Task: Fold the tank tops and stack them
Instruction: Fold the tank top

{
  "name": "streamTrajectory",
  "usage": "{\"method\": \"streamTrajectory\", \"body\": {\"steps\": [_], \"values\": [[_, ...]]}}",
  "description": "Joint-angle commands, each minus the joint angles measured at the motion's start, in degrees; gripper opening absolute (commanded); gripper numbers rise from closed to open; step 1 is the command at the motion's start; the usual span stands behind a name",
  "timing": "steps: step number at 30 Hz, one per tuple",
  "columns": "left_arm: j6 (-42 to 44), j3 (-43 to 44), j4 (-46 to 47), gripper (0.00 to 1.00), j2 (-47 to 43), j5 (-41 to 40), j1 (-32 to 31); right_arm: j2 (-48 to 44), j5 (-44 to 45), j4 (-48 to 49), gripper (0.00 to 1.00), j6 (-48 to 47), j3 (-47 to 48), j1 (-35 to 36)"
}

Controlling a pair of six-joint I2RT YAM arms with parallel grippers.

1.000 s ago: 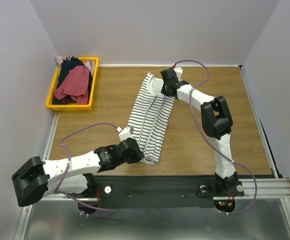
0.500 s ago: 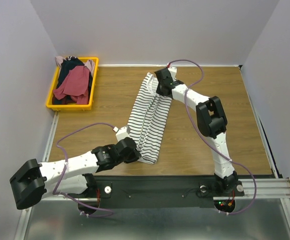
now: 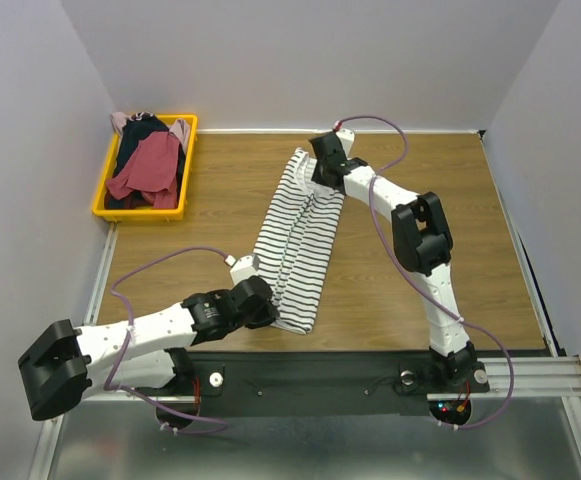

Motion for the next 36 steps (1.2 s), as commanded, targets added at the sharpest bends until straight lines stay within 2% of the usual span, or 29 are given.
{"method": "streamTrajectory", "body": {"steps": [1,3,6,8,13,16,19,21,24,27,31,36], "values": [[-0.1,-1.0,-1.8,0.12,-1.4,-1.0,0.2,0.9,0.8,2.2,0.34,0.3,3.6,-0.3],[-0.1,-0.4,-2.1,0.24,-1.6,-1.2,0.2,0.6,0.4,2.3,0.45,0.3,3.8,-0.3],[0.4,1.3,-2.8,0.32,-2.5,-1.7,0.2,-1.6,-0.2,2.3,0.55,0.4,2.3,-0.3],[1.3,3.6,-3.9,0.33,-3.2,-2.3,0.3,-3.3,-1.5,2.3,0.56,0.0,0.7,-0.3],[2.3,8.1,-7.7,0.33,-4.4,-5.8,0.3,-14.0,-5.7,2.7,0.58,0.9,-11.3,0.3],[2.1,9.1,-9.5,0.33,-3.5,-8.0,0.9,-19.6,-6.7,5.1,0.59,1.1,-23.2,3.2],[4.1,9.7,-9.3,0.33,-1.8,-8.6,5.6,-27.0,-5.1,6.4,0.59,1.6,-34.2,6.2],[6.2,9.9,-8.6,0.33,-0.6,-8.8,8.3,-28.7,-4.0,7.1,0.62,2.4,-37.2,6.6],[10.5,10.1,-6.2,0.33,0.9,-7.7,13.6,-26.6,-1.4,7.1,0.64,0.9,-35.8,5.8],[14.0,10.0,-4.1,0.34,3.4,-6.8,18.0,-21.6,-4.7,7.1,0.62,0.1,-32.1,2.6],[16.1,10.0,-2.1,0.33,6.3,-6.9,20.8,-15.0,-6.1,7.0,0.62,-3.8,-22.7,-0.2],[18.7,10.5,0.7,0.34,10.3,-6.1,23.9,-8.5,-8.0,5.1,0.62,-5.0,-16.2,-3.1]]}}
